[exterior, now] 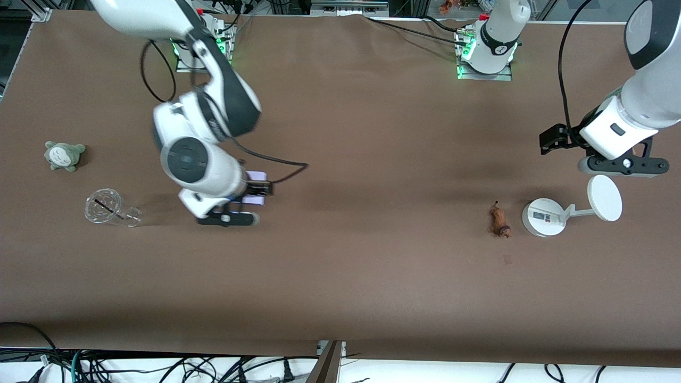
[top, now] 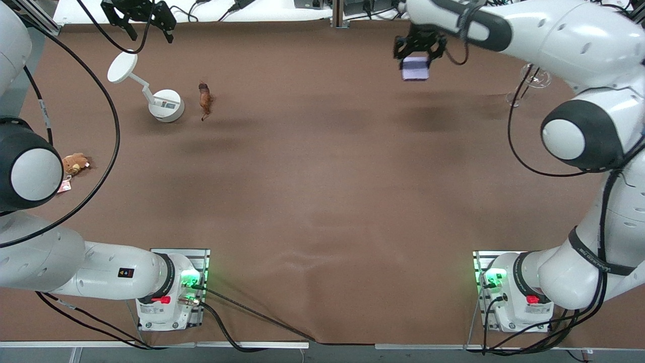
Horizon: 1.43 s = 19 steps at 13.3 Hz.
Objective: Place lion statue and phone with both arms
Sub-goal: 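Carry the phone with the right gripper toward the glass cup, then lower the phone onto the table beside the glass cup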
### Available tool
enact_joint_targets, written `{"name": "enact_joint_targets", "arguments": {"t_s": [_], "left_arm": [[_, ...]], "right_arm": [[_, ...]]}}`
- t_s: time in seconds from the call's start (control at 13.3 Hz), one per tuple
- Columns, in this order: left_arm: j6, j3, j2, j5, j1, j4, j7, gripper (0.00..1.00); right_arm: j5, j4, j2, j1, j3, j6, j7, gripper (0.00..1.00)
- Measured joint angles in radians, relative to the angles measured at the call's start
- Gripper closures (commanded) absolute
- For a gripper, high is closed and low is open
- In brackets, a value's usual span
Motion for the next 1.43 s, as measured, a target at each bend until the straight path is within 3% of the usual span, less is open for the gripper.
{"name": "enact_joint_targets", "arguments": {"t_s": [0.23,0.53,0.98,1.43], "left_arm": [[-0.003,0.007,0.001,-0.001,0.01,0.023,0.0,0.0],[-0.023,0.006,-0.001,-0.002,0.011,0.048,0.0,0.0],[-0.031,0.007,-0.001,-0.002,0.011,0.052,0.0,0.0],[-0.032,0.008,-0.001,-0.002,0.011,0.052,0.0,0.0]], "right_arm": [[0.0,-0.031,-0.089,-0.009,-0.122,-0.079,-0.201,0.76],[0.004,-0.138,-0.113,-0.017,-0.267,-0.019,-0.421,0.76],[0.022,-0.43,-0.09,-0.021,-0.292,0.384,-0.457,0.76],[0.022,-0.511,0.007,-0.07,-0.298,0.625,-0.547,0.76]]}}
